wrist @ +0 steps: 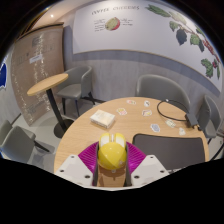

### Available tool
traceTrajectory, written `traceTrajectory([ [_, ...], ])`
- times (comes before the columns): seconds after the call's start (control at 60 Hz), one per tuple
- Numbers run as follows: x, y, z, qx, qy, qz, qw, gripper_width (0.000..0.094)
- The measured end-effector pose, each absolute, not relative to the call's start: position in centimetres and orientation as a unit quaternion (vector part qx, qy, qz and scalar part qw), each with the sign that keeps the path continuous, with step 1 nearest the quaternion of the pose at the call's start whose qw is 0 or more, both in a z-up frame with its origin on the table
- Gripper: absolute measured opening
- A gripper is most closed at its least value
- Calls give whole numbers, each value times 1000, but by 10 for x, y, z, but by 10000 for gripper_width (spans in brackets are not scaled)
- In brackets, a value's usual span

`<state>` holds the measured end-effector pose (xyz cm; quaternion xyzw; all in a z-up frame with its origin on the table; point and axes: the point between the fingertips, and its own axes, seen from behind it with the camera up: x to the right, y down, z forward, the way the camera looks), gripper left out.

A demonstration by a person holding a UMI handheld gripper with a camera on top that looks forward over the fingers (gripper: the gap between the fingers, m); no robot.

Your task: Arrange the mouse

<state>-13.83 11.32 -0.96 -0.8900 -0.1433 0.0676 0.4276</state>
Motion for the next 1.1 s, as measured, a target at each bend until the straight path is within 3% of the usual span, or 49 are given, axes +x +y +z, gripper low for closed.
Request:
traceTrajectory([
  [0.067, -127, 108, 26, -872, -147, 73, 461, 370],
  [0.183, -69, 97, 118, -833, -115, 63, 537, 369],
  [0.25, -23, 86, 141, -823, -92, 29, 560, 368],
  [0.333, 25, 86, 124, -833, -60, -5, 550, 367],
  [0.533, 59, 67, 0, -897, -29, 13, 440, 376],
  [0.633, 68, 54, -14, -913, -33, 16, 406, 448],
  [0.733, 66, 56, -11, -909, -45, 33, 413, 546],
  [0.85, 73, 48, 19, -892, -60, 61, 445, 869],
  [1.1, 121, -24, 155, -804, -46, 112, 583, 862],
])
